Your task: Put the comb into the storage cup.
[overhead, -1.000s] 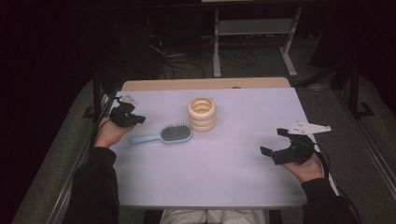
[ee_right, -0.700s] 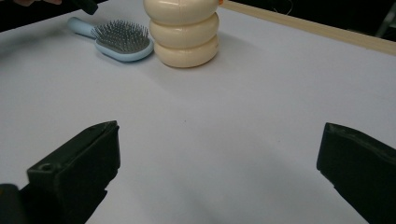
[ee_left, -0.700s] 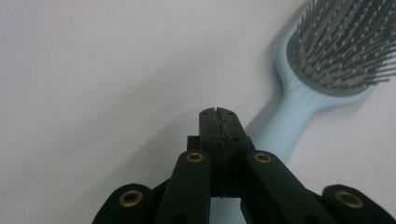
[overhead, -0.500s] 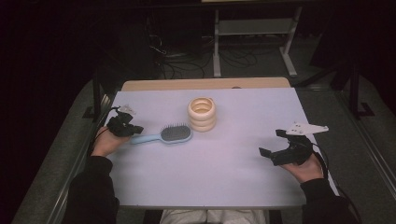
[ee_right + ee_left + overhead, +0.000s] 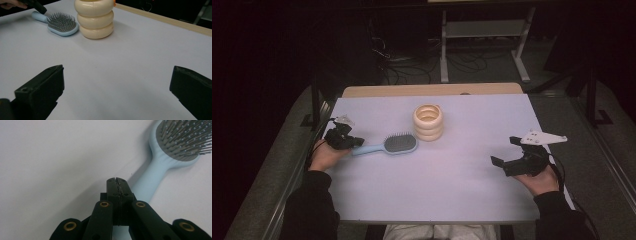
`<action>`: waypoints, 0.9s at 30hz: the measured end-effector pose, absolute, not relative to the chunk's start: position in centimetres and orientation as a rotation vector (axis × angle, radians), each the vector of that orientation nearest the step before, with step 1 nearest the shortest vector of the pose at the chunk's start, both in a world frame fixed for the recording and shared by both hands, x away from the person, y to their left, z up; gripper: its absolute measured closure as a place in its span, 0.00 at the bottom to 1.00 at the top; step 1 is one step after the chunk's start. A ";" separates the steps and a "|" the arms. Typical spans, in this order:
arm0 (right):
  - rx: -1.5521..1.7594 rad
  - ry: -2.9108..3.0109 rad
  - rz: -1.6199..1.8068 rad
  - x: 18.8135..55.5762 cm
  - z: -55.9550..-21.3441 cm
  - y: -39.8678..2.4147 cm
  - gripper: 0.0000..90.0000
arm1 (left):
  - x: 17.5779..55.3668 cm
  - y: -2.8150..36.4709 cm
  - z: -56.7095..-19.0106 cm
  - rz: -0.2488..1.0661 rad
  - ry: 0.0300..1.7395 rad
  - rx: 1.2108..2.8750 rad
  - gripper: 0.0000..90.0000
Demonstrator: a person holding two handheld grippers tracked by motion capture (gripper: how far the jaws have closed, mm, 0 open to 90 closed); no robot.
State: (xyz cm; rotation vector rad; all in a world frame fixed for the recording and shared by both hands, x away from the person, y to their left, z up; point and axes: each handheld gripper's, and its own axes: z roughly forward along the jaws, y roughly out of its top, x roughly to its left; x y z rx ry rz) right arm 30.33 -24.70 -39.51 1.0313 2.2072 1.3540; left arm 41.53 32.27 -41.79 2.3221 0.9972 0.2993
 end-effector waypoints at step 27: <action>1.031 2.209 1.354 30.3 -39.5 -24.7 0.00 | 38.6 31.5 -42.5 0.220 0.922 2.406 1.00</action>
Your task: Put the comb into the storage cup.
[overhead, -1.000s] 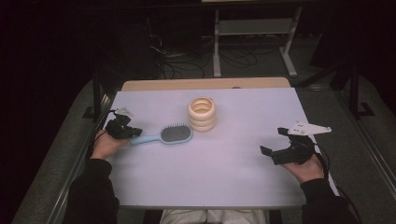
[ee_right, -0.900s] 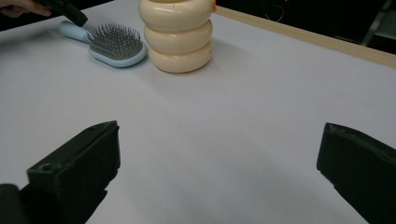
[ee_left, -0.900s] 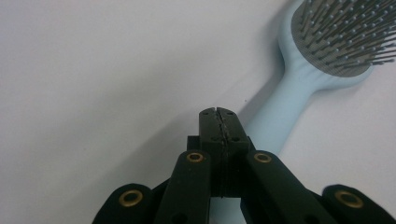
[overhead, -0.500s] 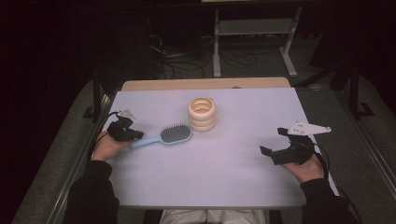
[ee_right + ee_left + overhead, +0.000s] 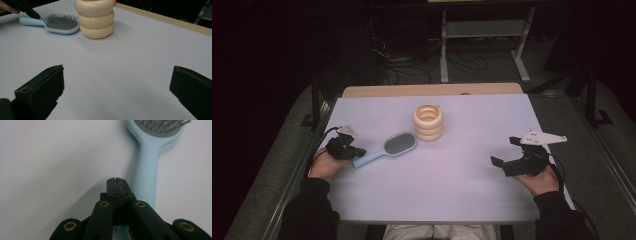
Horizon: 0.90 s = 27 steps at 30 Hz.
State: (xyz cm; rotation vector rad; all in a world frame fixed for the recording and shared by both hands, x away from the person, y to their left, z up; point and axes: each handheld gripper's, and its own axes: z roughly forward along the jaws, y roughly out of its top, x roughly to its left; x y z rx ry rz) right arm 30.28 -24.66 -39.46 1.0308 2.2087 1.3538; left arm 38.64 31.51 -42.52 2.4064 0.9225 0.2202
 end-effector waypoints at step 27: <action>1.031 2.221 1.348 30.3 -39.5 -24.6 0.00 | 36.5 30.1 -37.8 0.185 0.736 2.526 0.94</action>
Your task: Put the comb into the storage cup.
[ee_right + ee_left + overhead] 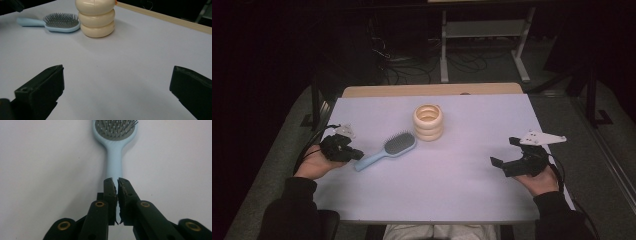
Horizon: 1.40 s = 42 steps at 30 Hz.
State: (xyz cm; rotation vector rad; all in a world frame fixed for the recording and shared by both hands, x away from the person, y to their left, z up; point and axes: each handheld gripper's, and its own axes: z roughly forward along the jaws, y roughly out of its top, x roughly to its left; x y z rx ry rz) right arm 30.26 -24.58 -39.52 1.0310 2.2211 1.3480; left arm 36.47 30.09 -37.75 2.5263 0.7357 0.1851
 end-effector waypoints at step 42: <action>1.027 2.241 1.355 30.4 -39.7 -24.5 0.00 | 40.0 24.9 -37.8 -0.001 0.712 2.572 0.00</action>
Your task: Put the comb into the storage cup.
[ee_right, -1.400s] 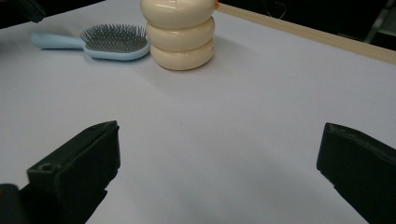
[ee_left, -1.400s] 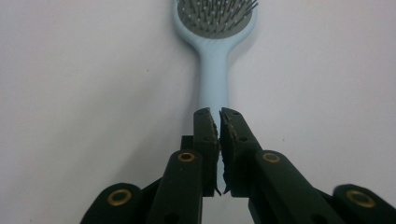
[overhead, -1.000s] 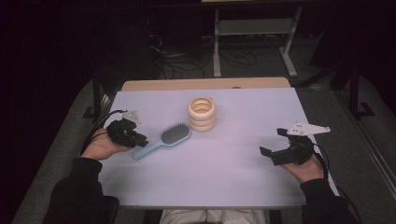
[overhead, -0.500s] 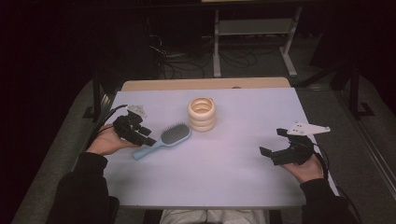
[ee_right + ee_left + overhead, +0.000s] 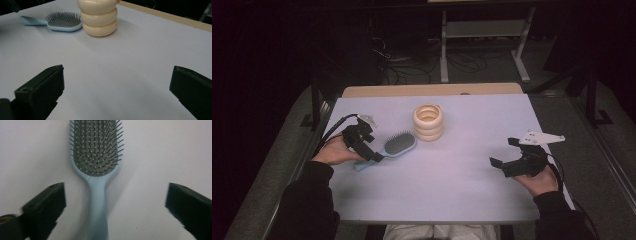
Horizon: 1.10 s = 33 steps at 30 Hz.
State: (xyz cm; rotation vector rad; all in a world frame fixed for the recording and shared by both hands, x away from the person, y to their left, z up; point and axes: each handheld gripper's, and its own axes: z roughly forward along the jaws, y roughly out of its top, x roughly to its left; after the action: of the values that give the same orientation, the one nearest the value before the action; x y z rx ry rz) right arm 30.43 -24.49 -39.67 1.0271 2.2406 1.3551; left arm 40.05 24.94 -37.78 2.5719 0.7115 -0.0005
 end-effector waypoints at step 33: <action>1.024 2.257 1.340 30.5 -39.8 -24.3 0.00 | 41.8 24.5 -41.2 0.012 0.703 2.612 0.16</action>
State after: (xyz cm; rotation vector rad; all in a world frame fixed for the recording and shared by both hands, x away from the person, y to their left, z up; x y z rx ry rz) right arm 30.52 -24.32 -39.81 1.0241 2.2566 1.3404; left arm 41.84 24.54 -41.23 2.6118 0.7035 0.0123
